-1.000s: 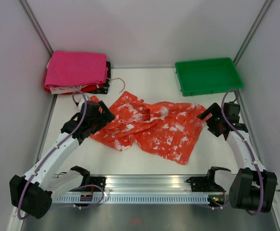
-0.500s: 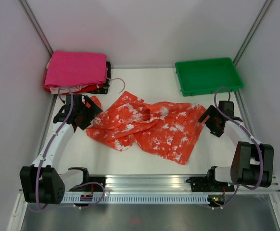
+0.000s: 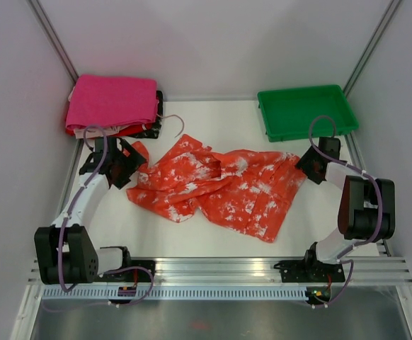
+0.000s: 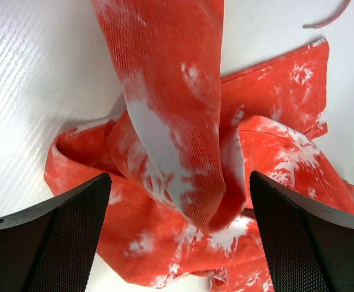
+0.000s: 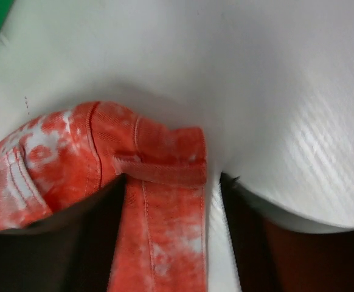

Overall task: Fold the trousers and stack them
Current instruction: Flatten the trousers out

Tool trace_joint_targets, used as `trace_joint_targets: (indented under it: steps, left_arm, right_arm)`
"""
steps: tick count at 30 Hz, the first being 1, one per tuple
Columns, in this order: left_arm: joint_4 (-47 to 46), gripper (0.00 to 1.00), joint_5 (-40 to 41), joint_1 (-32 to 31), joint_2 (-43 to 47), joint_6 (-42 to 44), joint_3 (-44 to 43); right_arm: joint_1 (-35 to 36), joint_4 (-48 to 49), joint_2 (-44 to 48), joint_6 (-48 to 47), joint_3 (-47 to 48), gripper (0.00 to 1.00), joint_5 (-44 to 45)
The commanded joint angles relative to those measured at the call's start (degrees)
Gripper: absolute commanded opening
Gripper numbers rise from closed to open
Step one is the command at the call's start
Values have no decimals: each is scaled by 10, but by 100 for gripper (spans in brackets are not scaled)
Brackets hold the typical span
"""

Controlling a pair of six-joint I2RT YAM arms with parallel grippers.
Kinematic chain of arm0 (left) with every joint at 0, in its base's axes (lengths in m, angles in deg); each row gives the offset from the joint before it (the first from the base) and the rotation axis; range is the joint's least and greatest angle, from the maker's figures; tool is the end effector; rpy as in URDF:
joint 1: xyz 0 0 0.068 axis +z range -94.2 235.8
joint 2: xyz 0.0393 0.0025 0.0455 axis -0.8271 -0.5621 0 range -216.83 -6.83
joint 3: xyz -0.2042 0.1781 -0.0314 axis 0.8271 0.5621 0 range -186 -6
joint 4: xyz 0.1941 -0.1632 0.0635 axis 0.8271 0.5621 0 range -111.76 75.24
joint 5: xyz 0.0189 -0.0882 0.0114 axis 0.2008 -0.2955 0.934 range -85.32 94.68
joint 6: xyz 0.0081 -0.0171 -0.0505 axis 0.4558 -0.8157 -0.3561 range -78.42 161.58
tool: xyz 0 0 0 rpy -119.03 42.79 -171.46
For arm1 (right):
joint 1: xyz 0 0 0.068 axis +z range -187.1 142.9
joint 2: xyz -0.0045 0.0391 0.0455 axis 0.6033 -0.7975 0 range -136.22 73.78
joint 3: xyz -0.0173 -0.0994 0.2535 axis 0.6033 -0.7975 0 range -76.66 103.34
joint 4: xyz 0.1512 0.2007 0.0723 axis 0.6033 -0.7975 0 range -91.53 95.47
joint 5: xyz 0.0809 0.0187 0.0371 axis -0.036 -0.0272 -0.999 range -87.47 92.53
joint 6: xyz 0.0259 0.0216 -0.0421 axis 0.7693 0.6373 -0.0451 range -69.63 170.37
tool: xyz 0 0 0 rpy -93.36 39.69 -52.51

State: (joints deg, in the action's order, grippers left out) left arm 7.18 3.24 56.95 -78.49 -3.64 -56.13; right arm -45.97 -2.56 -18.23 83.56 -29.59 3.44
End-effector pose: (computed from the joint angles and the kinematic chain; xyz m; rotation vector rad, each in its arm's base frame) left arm 0.2566 0.0042 0.2454 -0.9688 2.2904 -0.3641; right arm 0.3073 -0.0484 0.1593 0.9038 2.3331 0.1571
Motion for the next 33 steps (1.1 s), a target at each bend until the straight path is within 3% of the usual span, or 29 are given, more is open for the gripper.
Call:
trace_joint_targets:
  steps: [1, 3, 4, 7, 10, 12, 13, 14, 15, 16, 22, 26, 28, 33]
  left_arm:
    - [-71, 100, -1, 8, -24, 28, 14]
    - [-107, 99, -2, 8, -51, 39, 15]
    - [-115, 99, 1, 9, -60, 42, 13]
    - [-137, 99, 12, 9, -98, 51, -5]
    - [-164, 97, 12, 9, -126, 56, -17]
    - [-169, 85, 34, 8, -148, 50, -32]
    - [-167, 74, 40, 9, -156, 45, -37]
    - [-162, 33, 52, 9, -162, 32, -51]
    - [-151, 11, 62, 9, -169, 22, -61]
    - [-120, 2, 74, 9, -169, 14, -72]
    - [-127, 2, 52, 9, -85, 31, -155]
    - [-97, 2, 51, 9, -50, 88, -301]
    - [-95, 2, 64, 9, -28, 128, -326]
    - [-145, 2, 127, 8, 129, 172, -235]
  right_arm:
    - [-3, 21, -26, -16, 8, 57, 16]
    - [-2, 29, -30, -19, 12, 45, 19]
    - [-2, 32, -29, -21, 14, 29, 19]
    - [-2, 41, -23, -25, 20, 10, 14]
    - [-2, 46, -6, -36, 29, 0, 8]
    - [-3, 45, 9, -44, 40, 0, 10]
    - [-4, 44, 16, -48, 45, 0, 9]
    - [-4, 39, 22, -55, 58, 0, 8]
    - [-3, 36, 34, -59, 66, 0, -1]
    - [-4, 29, 41, -66, 78, 0, -7]
    - [-3, 43, 118, -108, 173, 0, -63]
    - [-3, 76, 154, -145, 260, 0, -77]
    - [-4, 109, 181, -174, 279, 0, -108]
    - [-4, 189, 297, -190, 214, 0, -167]
